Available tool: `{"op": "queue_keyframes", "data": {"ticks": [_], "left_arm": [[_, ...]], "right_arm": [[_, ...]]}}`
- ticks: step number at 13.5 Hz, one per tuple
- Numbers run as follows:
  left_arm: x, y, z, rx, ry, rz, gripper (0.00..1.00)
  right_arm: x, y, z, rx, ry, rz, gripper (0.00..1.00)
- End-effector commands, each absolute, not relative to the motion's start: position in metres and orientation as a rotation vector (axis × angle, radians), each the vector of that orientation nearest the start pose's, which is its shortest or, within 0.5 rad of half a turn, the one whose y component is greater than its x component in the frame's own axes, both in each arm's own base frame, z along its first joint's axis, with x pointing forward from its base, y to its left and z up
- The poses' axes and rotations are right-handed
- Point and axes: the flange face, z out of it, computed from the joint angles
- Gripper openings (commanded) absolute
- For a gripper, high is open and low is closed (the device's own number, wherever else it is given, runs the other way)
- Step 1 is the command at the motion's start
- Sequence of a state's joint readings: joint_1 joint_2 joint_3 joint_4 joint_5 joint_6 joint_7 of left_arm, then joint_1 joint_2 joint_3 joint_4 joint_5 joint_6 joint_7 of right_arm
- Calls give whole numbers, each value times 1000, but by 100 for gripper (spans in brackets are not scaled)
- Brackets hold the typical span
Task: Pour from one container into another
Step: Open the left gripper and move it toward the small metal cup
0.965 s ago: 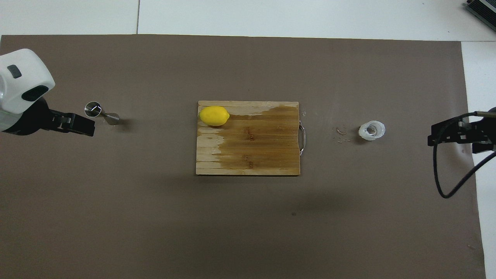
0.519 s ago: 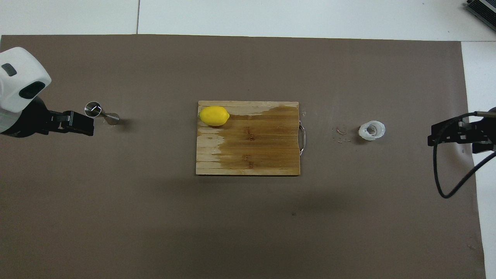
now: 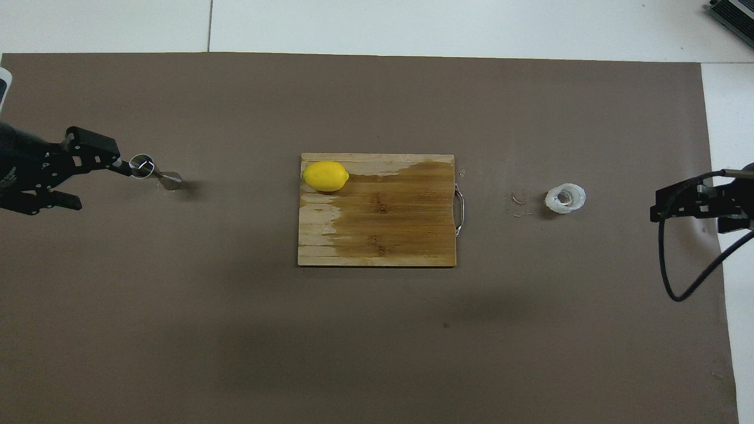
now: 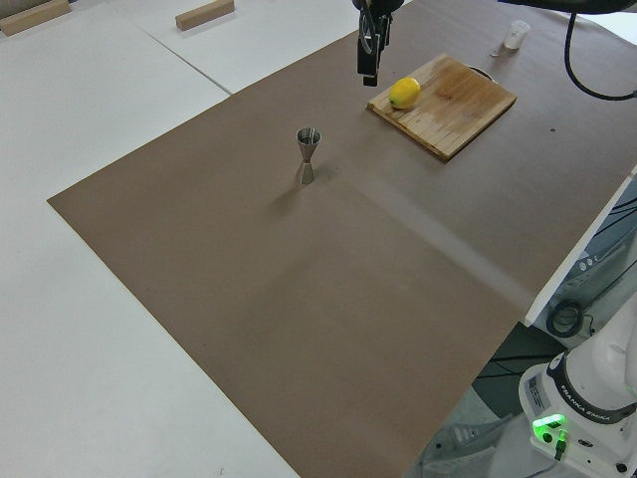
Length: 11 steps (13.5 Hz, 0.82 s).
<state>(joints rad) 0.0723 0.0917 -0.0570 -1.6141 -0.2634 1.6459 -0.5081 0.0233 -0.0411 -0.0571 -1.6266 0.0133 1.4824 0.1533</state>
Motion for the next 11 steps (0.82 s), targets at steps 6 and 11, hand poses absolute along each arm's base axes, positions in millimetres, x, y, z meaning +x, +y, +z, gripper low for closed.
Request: {"op": "queue_keyframes", "data": {"ticks": [6,11], "left_arm": [[674,59,495,-2810,-2182,454,100],[698,107,438,-2548,-2514,652,100]], "right_arm": [[530,-18,613,-3110,264,181,100],[530,-18,613,-3108,264,181,100]]}}
